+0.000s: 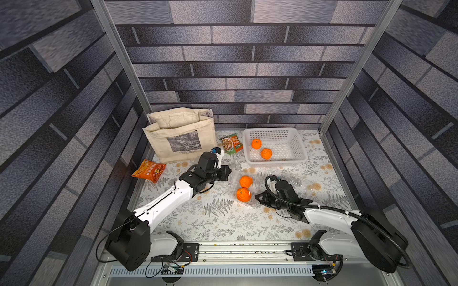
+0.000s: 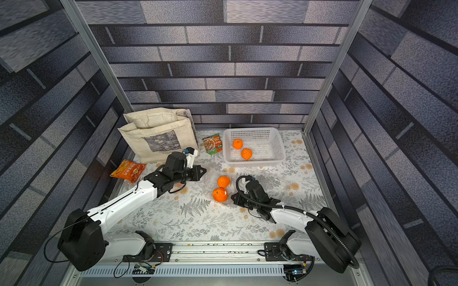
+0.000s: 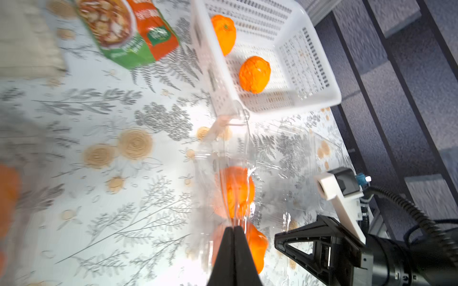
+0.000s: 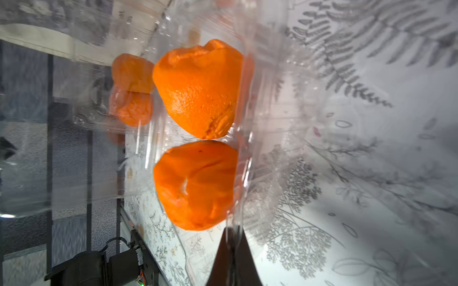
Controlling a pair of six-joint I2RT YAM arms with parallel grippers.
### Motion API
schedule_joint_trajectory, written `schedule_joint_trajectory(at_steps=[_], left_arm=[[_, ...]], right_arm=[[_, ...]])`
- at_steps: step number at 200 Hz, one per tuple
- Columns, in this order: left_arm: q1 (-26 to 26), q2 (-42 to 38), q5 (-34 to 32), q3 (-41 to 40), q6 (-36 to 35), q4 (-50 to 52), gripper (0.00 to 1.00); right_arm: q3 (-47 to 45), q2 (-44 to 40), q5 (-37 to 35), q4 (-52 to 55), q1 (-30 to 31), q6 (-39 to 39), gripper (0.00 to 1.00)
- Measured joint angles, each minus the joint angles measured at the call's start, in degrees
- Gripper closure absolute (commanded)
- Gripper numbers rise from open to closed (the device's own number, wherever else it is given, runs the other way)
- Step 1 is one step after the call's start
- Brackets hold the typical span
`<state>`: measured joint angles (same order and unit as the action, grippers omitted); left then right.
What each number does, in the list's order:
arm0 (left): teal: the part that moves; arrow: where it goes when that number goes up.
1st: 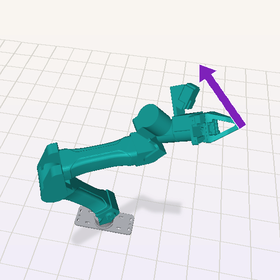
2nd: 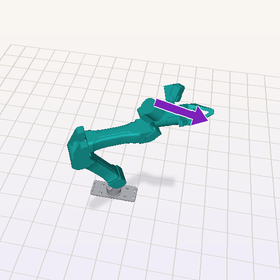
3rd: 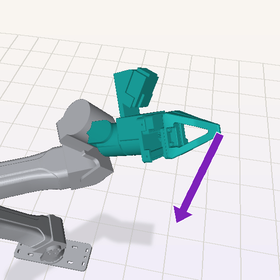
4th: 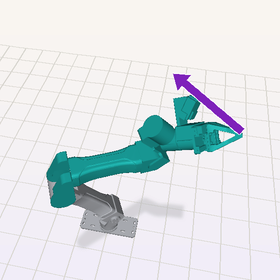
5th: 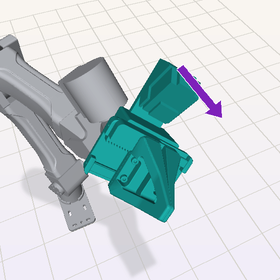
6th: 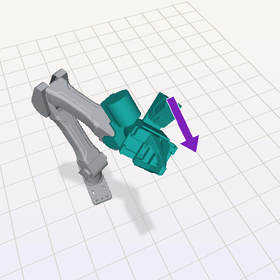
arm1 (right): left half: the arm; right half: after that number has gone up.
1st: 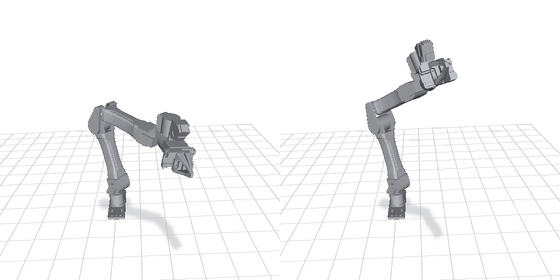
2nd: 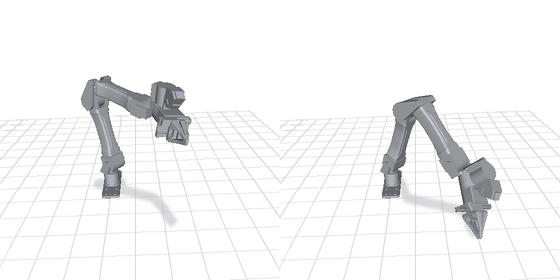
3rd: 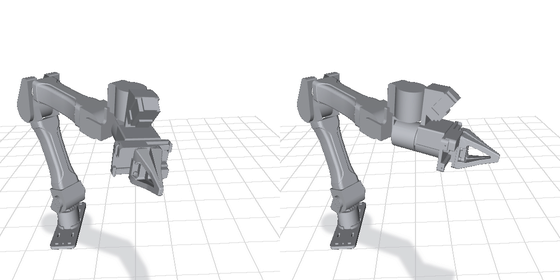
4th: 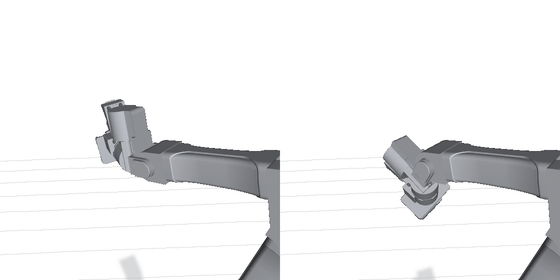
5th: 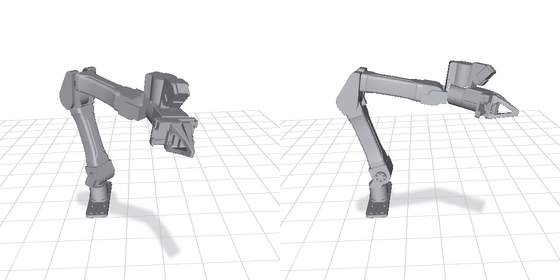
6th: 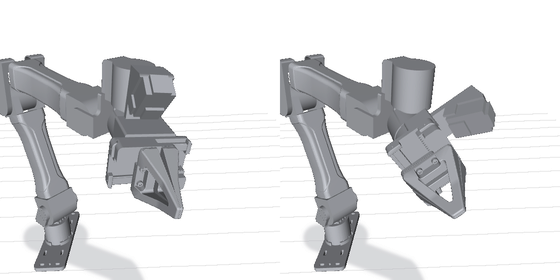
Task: Take oranges out of containers
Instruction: Open the packing box at the center of the board.
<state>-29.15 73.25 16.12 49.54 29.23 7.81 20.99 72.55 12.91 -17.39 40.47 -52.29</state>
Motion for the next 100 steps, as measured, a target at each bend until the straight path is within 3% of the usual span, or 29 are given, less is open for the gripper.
schedule_joint_trajectory(at_steps=[6,12,21,31,37,43,45,63,100], left_arm=[[0.6,-0.2,0.0,-0.3,0.0,0.4,1.00],[1.0,-0.3,0.0,-0.7,0.0,0.5,0.92],[1.1,-0.4,0.2,-1.3,-0.2,0.4,0.69],[1.1,-0.7,0.5,-1.8,-0.3,-0.1,0.52],[1.1,-1.1,0.6,-2.2,-0.4,-0.5,0.35],[1.1,-1.6,0.8,-2.8,-0.5,-1.1,0.06],[1.1,-1.7,0.8,-2.9,-0.4,-1.2,0.02],[1.1,-3.6,1.1,-4.5,-0.4,-2.2,0.00],[2.6,-8.0,0.3,-6.3,-0.3,-2.4,0.00]], right_arm=[[0.1,0.0,0.0,-0.1,0.0,0.0,1.00],[0.2,-0.2,-0.2,0.1,-0.1,0.0,1.00],[0.4,-0.5,-0.4,0.9,-0.1,0.3,1.00],[0.9,-0.8,-0.5,2.3,-0.1,0.7,0.83],[1.3,-1.1,-0.7,3.3,-0.1,1.0,0.77],[1.8,-1.4,-0.9,4.2,-0.1,1.2,0.72],[2.0,-1.4,-0.9,4.6,-0.1,1.9,0.70],[3.6,-2.7,-1.3,7.4,-0.1,3.2,0.54],[6.1,-7.2,-4.0,14.8,-0.1,6.5,0.44]])
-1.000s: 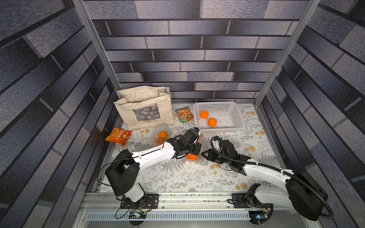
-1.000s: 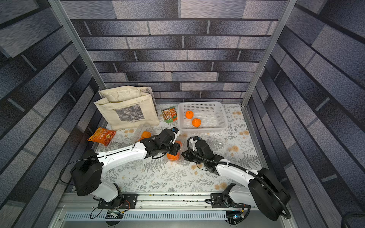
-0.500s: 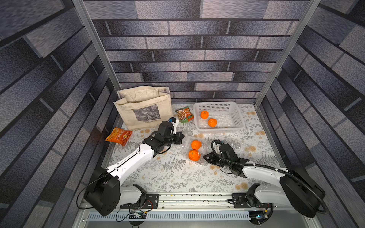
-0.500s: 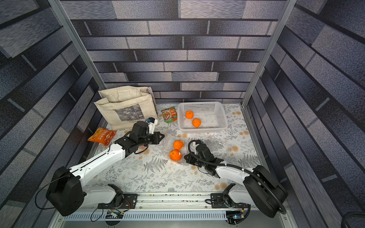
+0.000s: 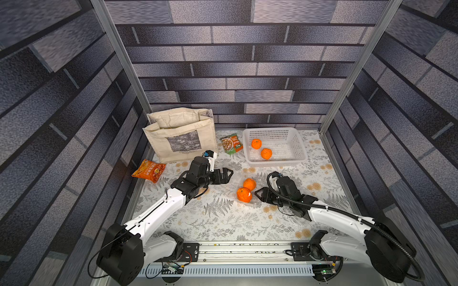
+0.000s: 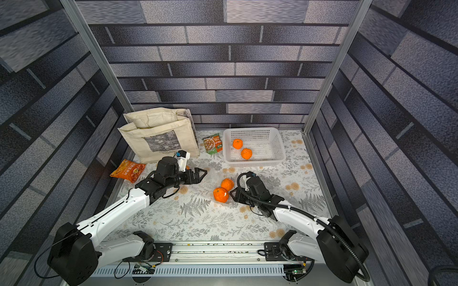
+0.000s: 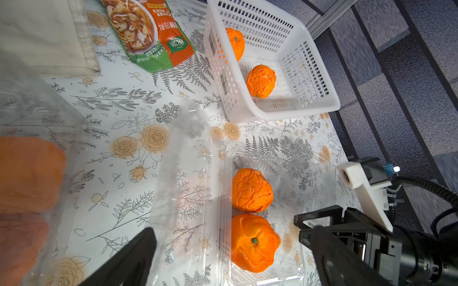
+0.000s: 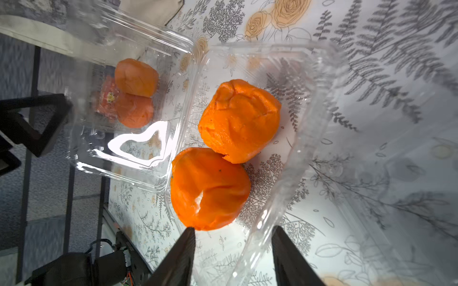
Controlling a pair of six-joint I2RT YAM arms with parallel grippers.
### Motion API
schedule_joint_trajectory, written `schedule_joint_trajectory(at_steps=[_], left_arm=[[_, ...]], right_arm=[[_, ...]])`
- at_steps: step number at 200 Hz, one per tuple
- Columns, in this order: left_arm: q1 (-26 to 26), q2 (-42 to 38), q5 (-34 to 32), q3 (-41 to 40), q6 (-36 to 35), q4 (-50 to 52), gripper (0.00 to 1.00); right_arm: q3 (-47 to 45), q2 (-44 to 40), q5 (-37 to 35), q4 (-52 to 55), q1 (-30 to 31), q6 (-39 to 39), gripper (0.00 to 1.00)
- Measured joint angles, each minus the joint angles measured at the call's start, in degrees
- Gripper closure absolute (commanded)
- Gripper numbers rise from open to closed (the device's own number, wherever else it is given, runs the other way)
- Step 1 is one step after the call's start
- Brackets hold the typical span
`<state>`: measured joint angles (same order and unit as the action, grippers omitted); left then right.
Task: Take oranges out of containers
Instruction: Open the packing box at the center of the board, then pick up the orange from the packing box.
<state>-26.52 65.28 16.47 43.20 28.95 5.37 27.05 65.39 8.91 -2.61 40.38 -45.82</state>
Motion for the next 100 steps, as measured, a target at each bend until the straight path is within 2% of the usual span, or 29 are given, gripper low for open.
schedule_joint_trajectory(at_steps=[10,18,53,100], left_arm=[[0.4,-1.4,-1.4,0.0,-0.1,0.4,0.00],[0.5,-2.6,-2.8,0.0,-0.3,1.2,0.00],[1.2,-6.8,-8.0,0.4,-2.0,5.6,0.00],[1.4,-7.6,-9.4,0.4,-2.6,8.7,0.00]], right_arm=[[0.7,-1.1,-1.1,2.3,0.0,0.6,0.36],[1.3,-2.0,-2.0,4.1,0.0,1.5,0.33],[4.2,-6.2,-6.8,12.3,0.0,4.8,0.29],[15.2,-6.5,-11.4,22.8,0.0,10.2,0.29]])
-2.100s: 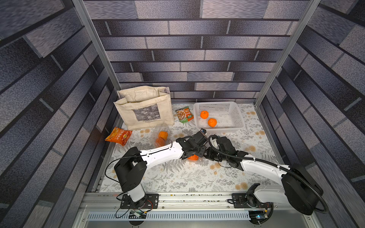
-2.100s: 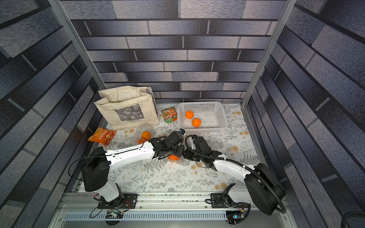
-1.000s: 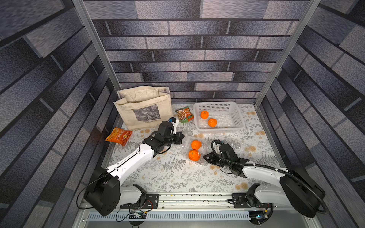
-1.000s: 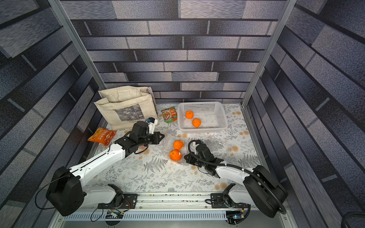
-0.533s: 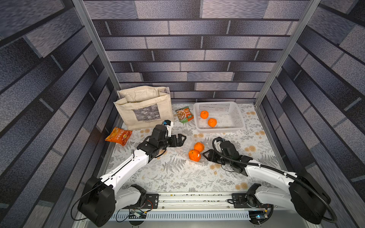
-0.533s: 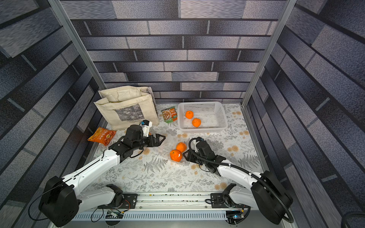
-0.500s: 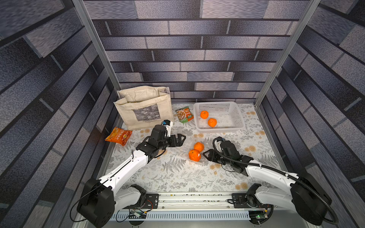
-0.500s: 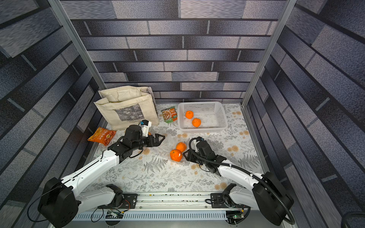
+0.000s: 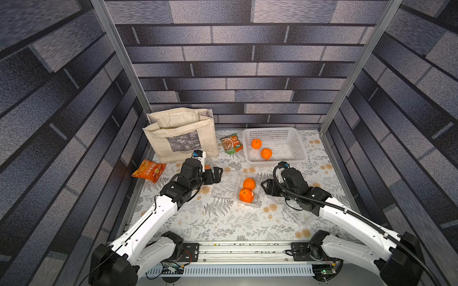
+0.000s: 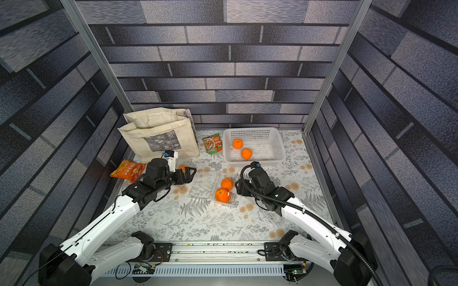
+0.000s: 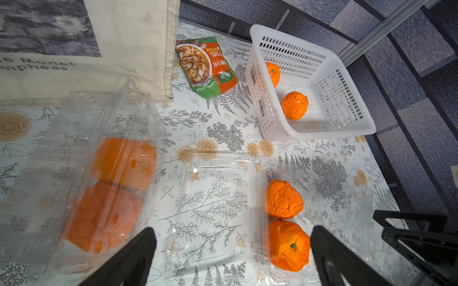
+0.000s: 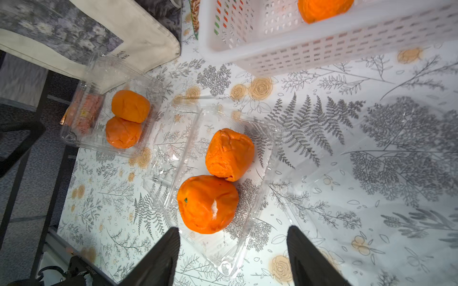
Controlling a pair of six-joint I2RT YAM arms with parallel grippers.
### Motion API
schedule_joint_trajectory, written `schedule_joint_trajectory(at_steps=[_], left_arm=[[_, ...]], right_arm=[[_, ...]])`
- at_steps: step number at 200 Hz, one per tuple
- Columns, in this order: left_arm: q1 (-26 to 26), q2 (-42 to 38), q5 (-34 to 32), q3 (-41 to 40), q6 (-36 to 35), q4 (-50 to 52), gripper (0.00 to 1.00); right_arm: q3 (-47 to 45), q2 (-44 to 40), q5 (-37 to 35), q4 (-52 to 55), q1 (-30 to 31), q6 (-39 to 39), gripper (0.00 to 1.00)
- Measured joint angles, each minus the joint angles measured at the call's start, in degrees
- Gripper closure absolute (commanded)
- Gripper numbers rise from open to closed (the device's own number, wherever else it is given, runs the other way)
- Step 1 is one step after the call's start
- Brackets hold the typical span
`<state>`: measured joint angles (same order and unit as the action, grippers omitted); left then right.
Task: Take oranges out of containers
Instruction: Pick up the orange from the packing box.
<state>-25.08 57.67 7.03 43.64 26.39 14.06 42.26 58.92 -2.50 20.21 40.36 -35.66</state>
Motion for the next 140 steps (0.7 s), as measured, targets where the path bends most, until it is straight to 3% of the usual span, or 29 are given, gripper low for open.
schedule_joint_trajectory(at_steps=[61,106,140], left_arm=[[-2.7,-1.9,-1.3,-4.0,0.7,-0.9,0.00],[-5.4,-2.3,-2.8,-6.2,1.0,-3.4,0.00],[-7.2,-1.7,-2.9,-7.5,1.9,-5.1,0.00]], right_arm=[[2.7,5.8,2.8,0.8,0.0,2.8,0.31],[4.5,11.4,4.6,0.0,0.2,4.1,0.42],[7.4,16.1,6.6,-1.2,2.1,4.9,0.43]])
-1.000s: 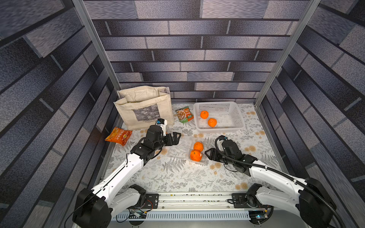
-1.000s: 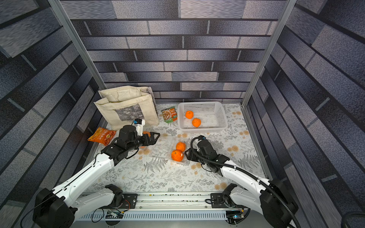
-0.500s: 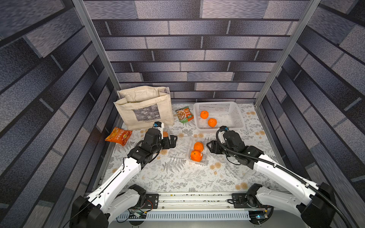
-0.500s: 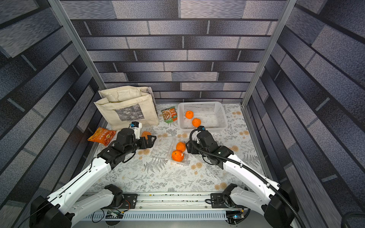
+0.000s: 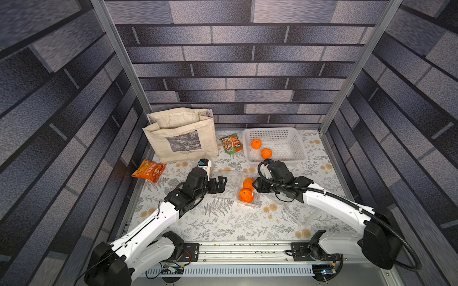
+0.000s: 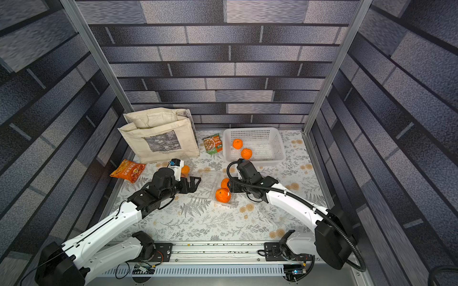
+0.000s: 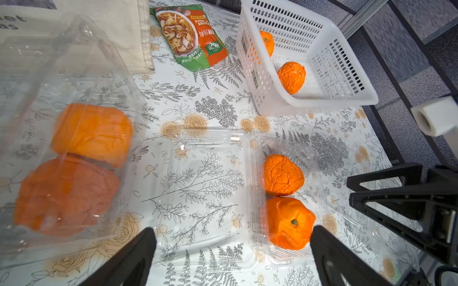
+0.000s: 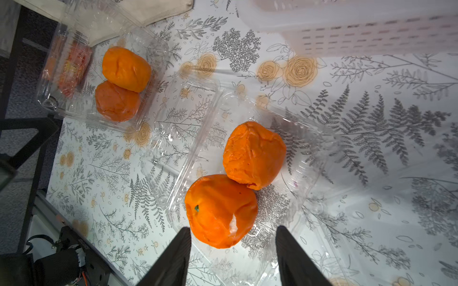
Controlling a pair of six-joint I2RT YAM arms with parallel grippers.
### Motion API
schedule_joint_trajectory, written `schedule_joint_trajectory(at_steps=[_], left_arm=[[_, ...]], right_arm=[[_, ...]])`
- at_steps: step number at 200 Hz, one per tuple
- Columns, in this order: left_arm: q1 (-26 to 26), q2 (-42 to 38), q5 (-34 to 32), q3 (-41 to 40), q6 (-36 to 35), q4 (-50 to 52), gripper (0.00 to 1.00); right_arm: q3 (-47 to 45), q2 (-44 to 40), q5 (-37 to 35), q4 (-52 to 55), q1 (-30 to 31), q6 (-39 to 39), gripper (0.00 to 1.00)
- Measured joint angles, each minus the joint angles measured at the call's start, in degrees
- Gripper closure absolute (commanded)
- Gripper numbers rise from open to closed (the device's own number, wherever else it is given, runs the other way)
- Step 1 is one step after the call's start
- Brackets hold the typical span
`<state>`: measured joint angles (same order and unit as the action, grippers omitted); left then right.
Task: Take oranges out of containers
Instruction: Pick up the orange from the packing box.
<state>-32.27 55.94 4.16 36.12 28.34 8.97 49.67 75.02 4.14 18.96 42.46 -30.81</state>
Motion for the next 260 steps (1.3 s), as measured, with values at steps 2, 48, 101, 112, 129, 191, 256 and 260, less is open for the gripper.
schedule_joint_trajectory(at_steps=[2,48,101,112,129,191,256,260], left_arm=[[-0.1,0.1,0.0,0.0,0.2,-0.2,0.00],[-3.7,0.3,-1.0,-2.3,3.6,-3.9,0.00],[-5.8,0.4,-1.7,-3.2,5.2,-5.6,0.00],[-5.8,0.4,-1.7,-3.2,5.2,-5.6,0.00],[-5.8,0.4,-1.7,-3.3,5.2,-5.7,0.00],[-5.6,0.2,-1.7,-3.9,5.2,-6.0,0.00],[-4.4,-1.5,-1.8,-4.8,5.2,-6.0,0.00],[-4.4,-1.5,-1.8,-4.8,5.2,-6.0,0.00]], right_arm=[[0.1,0.2,0.1,-0.1,0.1,0.0,0.43],[0.9,3.4,0.2,-1.1,5.7,-1.6,0.38],[1.5,9.6,-2.7,0.2,8.7,-2.6,0.34],[2.3,10.5,-4.0,0.9,8.9,-2.6,0.34],[3.1,11.1,-6.0,1.6,9.0,-2.6,0.33],[6.4,15.2,-7.4,1.4,9.0,-2.4,0.32],[6.5,16.8,-9.7,1.4,9.6,-2.3,0.28],[6.7,17.1,-9.9,1.4,9.6,-2.3,0.28]])
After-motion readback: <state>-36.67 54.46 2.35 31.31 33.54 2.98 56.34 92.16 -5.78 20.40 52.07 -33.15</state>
